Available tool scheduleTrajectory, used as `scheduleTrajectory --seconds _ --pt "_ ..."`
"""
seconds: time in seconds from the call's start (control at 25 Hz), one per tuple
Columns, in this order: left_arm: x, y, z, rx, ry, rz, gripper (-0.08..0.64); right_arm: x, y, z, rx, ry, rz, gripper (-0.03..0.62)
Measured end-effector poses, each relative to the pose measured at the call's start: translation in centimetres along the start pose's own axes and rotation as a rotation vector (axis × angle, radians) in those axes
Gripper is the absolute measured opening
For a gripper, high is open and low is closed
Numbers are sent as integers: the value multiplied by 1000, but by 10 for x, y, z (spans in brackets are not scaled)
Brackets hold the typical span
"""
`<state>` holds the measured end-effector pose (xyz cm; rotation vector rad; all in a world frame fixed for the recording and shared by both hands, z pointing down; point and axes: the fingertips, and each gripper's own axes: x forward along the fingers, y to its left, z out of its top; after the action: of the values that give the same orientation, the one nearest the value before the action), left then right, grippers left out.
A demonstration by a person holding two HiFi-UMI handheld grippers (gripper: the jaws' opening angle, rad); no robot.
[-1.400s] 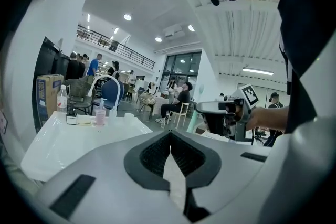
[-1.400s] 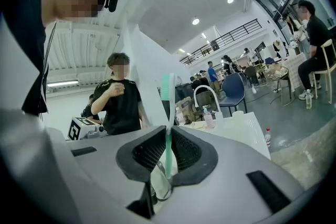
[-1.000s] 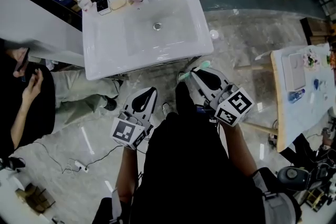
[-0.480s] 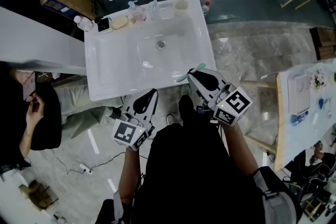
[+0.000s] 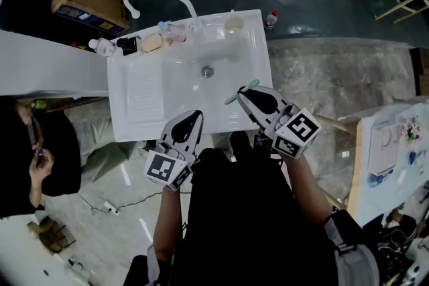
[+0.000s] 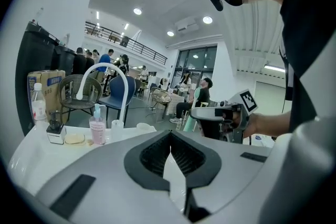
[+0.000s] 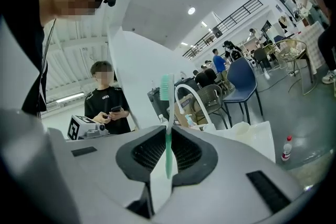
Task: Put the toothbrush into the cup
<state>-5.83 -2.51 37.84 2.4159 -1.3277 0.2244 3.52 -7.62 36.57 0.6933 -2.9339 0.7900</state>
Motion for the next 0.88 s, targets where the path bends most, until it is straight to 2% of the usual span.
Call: scheduleTrajectory --seconds 0.36,0.88 --pt "36 25 -8 -24 55 -16 12 24 -40 -3 53 18 -13 41" --pt "78 68 -35 -1 137 -139 11 61 -68 -21 71 49 -88 41"
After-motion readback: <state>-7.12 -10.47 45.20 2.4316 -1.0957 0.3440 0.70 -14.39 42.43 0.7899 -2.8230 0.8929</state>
